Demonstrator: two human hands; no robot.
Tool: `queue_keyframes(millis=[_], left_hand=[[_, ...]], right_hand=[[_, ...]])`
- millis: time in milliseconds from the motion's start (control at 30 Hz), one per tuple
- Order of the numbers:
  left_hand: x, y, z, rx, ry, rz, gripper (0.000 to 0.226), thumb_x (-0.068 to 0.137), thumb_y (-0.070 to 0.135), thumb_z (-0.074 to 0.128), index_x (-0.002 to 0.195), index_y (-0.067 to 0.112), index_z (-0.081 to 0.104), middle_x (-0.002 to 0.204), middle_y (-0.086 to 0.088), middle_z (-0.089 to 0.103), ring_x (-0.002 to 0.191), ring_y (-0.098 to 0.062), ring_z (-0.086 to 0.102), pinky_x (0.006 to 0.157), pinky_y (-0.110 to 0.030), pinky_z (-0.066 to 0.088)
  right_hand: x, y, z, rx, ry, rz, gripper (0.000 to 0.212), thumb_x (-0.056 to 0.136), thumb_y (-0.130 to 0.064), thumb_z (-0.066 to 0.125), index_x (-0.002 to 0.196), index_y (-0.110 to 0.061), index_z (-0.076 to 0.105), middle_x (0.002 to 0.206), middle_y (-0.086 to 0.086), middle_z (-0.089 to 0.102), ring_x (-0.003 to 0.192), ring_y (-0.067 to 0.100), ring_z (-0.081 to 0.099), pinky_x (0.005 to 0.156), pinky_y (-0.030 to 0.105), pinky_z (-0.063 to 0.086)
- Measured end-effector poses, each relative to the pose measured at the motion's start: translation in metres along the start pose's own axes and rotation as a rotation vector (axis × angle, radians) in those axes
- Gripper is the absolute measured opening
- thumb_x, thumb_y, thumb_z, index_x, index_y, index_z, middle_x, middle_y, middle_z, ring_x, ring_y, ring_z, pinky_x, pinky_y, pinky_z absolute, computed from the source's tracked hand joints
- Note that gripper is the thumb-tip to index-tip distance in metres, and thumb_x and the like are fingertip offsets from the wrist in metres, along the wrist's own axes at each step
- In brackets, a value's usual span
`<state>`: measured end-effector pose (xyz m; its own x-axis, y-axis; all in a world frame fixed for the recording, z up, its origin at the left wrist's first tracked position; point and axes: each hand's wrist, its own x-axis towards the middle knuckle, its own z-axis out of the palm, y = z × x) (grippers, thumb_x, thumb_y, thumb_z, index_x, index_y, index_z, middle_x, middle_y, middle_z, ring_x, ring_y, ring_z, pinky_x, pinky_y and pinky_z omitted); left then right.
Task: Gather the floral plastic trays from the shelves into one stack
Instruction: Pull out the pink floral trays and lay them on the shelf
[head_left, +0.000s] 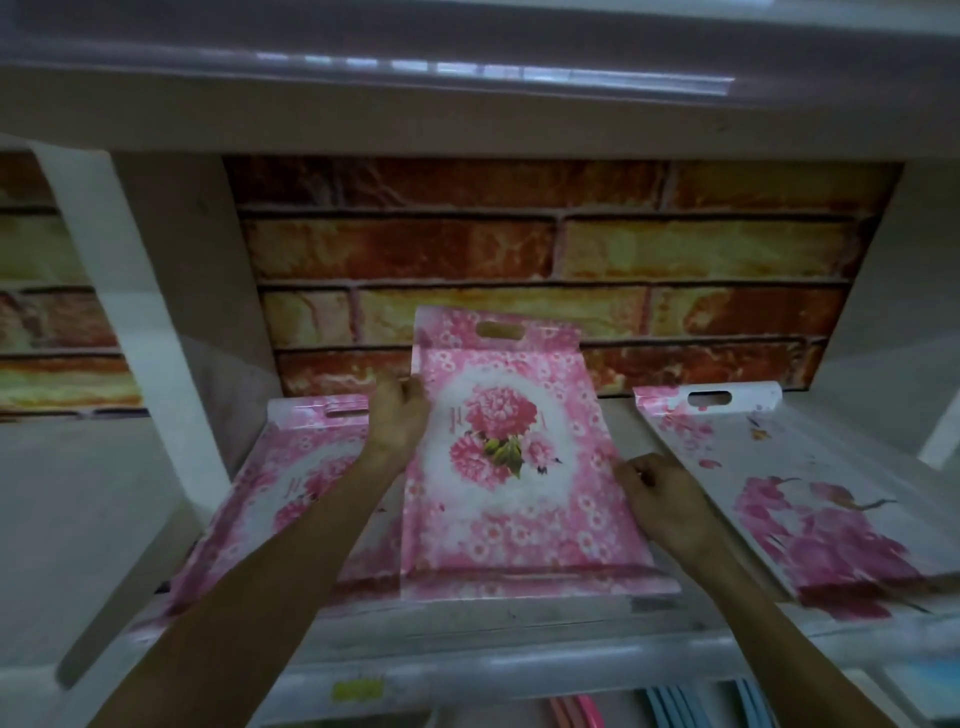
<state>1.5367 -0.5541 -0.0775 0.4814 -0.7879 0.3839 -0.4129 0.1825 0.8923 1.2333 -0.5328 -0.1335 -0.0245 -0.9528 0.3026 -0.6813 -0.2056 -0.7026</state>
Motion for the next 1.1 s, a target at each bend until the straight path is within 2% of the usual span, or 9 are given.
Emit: queue_keyframes(millis=[167,367,433,500,567,667,733,933,1100], left_hand=[[-0.001,0.002,-0.049,-0.007,0.134,0.034,0.022,0.099,0.007,0.044,0.115,-0.006,0.052,0.087,-0.016,0.057,0.079,-0.023,0.053,0.069,-0.038,0.044],[-0.005,-0.003,-0.118,-0.054,0.082,-0.025,0.033,0.099,0.034,0.051,0.105,0.002,0.061,0.097,-0.017,0.071,0.087,-0.029,0.069,0.078,-0.044,0.057],[-0.005,-0.011,-0.137,-0.056,0.053,-0.076,0.026,0.096,0.033,0.057,0.088,0.009,0.064,0.085,-0.009,0.073,0.079,-0.025,0.071,0.071,-0.041,0.06],[-0.006,-0.021,-0.156,0.027,0.053,-0.096,0.024,0.092,0.03,0.062,0.074,0.015,0.064,0.064,0.005,0.07,0.06,-0.012,0.066,0.055,-0.028,0.055],[-0.006,-0.034,-0.174,0.092,0.025,-0.132,0.014,0.088,0.02,0.067,0.077,0.013,0.069,0.062,0.005,0.067,0.054,-0.012,0.061,0.051,-0.024,0.048],[-0.008,-0.052,-0.196,0.164,-0.046,-0.217,0.01,0.082,0.005,0.068,0.089,0.009,0.074,0.088,-0.016,0.074,0.074,-0.026,0.068,0.068,-0.043,0.06],[-0.011,-0.061,-0.204,0.232,-0.067,-0.245,0.012,0.081,0.004,0.069,0.092,0.006,0.074,0.093,-0.018,0.074,0.082,-0.03,0.07,0.08,-0.05,0.059],[-0.015,-0.08,-0.212,0.408,-0.096,-0.237,0.022,0.085,0.011,0.065,0.105,0.008,0.074,0.094,-0.01,0.073,0.084,-0.029,0.07,0.081,-0.041,0.059],[-0.015,-0.086,-0.212,0.461,-0.134,-0.231,0.03,0.087,0.015,0.064,0.115,0.007,0.071,0.108,-0.013,0.072,0.097,-0.031,0.068,0.091,-0.045,0.056]], right_hand=[[-0.007,-0.043,0.022,0.208,-0.045,-0.034,0.045,0.093,-0.049,0.055,0.065,-0.016,0.042,0.057,-0.006,0.042,0.051,0.011,0.041,0.051,0.025,0.032],[-0.013,-0.089,0.064,0.375,-0.111,-0.053,0.041,0.096,-0.041,0.053,0.069,-0.016,0.036,0.062,-0.001,0.038,0.052,0.011,0.036,0.047,0.021,0.032],[-0.015,-0.103,0.077,0.396,-0.103,-0.056,0.041,0.097,-0.038,0.053,0.067,-0.018,0.034,0.058,-0.004,0.036,0.048,0.008,0.033,0.043,0.016,0.03],[-0.015,-0.115,0.09,0.388,-0.12,-0.047,0.042,0.098,-0.037,0.053,0.066,-0.018,0.034,0.057,-0.005,0.036,0.048,0.01,0.034,0.045,0.022,0.031],[-0.016,-0.125,0.102,0.35,-0.155,-0.032,0.04,0.098,-0.037,0.052,0.066,-0.017,0.038,0.058,-0.004,0.041,0.05,0.011,0.039,0.048,0.028,0.031],[-0.022,-0.134,0.118,0.28,-0.205,-0.019,0.037,0.099,-0.035,0.049,0.068,-0.016,0.044,0.064,-0.002,0.05,0.054,0.01,0.047,0.049,0.026,0.034],[-0.027,-0.137,0.129,0.265,-0.226,-0.008,0.036,0.099,-0.035,0.049,0.068,-0.017,0.044,0.064,-0.003,0.052,0.055,0.009,0.049,0.048,0.024,0.034],[-0.038,-0.145,0.148,0.194,-0.251,0.0,0.034,0.098,-0.034,0.048,0.068,-0.019,0.043,0.066,-0.004,0.054,0.056,0.006,0.05,0.045,0.021,0.033],[-0.041,-0.145,0.155,0.108,-0.254,-0.007,0.033,0.098,-0.034,0.047,0.071,-0.015,0.047,0.069,-0.002,0.056,0.061,0.007,0.052,0.048,0.021,0.034]])
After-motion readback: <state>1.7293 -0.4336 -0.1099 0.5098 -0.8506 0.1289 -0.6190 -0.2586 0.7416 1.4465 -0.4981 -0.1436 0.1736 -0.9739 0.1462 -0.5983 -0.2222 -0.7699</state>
